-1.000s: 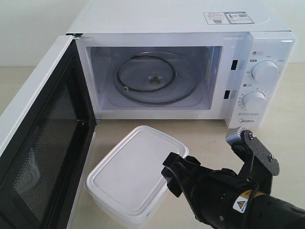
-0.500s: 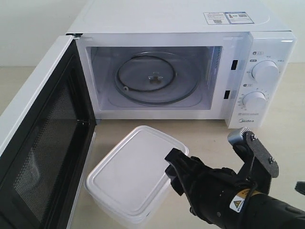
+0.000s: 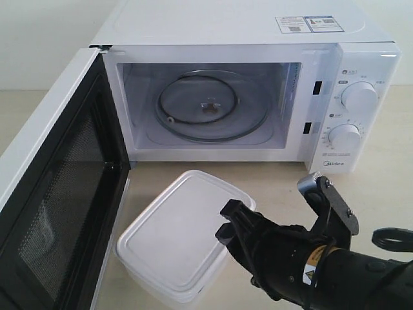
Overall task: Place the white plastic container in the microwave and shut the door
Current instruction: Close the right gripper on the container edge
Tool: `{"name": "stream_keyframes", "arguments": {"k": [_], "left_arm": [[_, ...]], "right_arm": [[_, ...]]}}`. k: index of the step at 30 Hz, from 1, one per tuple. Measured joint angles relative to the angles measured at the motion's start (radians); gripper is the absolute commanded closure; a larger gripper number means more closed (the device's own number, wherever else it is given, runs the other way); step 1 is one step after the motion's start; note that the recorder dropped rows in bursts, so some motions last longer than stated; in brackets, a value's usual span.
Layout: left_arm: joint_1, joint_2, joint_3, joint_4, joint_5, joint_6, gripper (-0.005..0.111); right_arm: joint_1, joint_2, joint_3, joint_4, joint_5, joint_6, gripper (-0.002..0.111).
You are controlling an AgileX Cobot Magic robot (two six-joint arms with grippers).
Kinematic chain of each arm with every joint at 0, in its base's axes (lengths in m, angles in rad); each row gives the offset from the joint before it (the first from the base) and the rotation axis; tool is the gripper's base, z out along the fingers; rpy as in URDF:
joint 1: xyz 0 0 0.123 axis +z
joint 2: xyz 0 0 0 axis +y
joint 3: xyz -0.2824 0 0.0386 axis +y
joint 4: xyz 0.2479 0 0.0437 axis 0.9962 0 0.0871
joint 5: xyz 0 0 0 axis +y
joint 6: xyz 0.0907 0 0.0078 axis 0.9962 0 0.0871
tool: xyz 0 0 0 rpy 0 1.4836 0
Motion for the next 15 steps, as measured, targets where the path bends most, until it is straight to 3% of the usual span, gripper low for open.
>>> {"name": "stream_keyframes", "arguments": {"k": [15], "left_arm": [[0.000, 0.000, 0.000, 0.000, 0.000, 0.000, 0.102]], "right_arm": [[-0.016, 0.134, -0.089, -0.044, 0.023, 0.018, 0.061]]}}
